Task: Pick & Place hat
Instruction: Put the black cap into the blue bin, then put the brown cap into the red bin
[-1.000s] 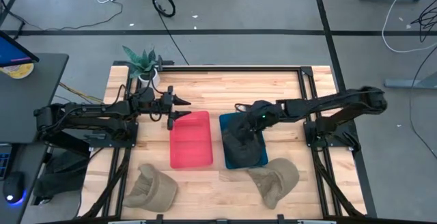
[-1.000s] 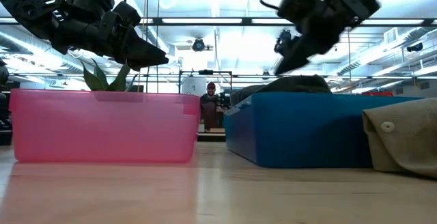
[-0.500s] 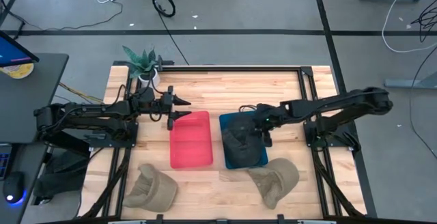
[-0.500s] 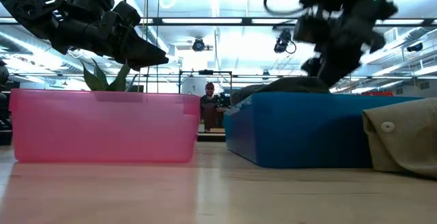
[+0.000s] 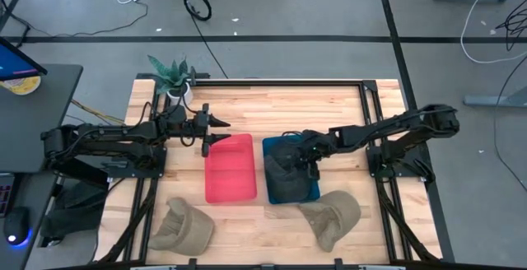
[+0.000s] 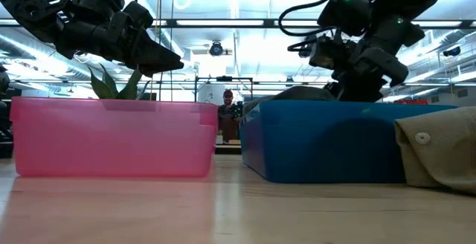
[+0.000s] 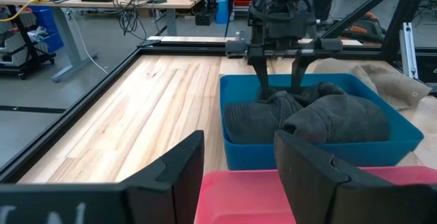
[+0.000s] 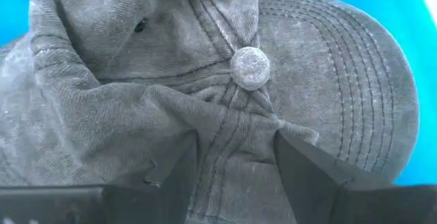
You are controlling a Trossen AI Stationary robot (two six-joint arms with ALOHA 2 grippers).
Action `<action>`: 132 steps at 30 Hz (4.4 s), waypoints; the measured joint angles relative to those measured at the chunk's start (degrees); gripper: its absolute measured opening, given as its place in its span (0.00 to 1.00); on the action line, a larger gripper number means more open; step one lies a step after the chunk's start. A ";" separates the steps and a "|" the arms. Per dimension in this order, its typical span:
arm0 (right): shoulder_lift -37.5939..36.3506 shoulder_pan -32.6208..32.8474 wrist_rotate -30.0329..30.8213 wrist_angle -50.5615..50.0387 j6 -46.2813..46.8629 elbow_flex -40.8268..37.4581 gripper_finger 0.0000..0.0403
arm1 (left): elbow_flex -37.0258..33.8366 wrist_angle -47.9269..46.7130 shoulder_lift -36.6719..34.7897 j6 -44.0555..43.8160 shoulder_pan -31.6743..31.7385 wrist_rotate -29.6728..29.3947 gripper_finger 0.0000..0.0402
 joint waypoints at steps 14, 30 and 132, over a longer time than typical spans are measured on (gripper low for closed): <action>-16.60 -1.55 5.96 -0.35 0.12 0.97 0.51 | 0.00 0.52 -0.56 1.05 0.37 5.11 0.45; -19.44 -4.52 9.01 6.91 -2.38 1.07 0.51 | 0.05 -0.51 -6.00 -4.42 -6.89 -7.17 0.45; -19.49 -3.98 6.41 8.62 10.01 1.21 0.51 | -16.35 -24.85 -53.22 -0.22 -12.92 -18.26 0.45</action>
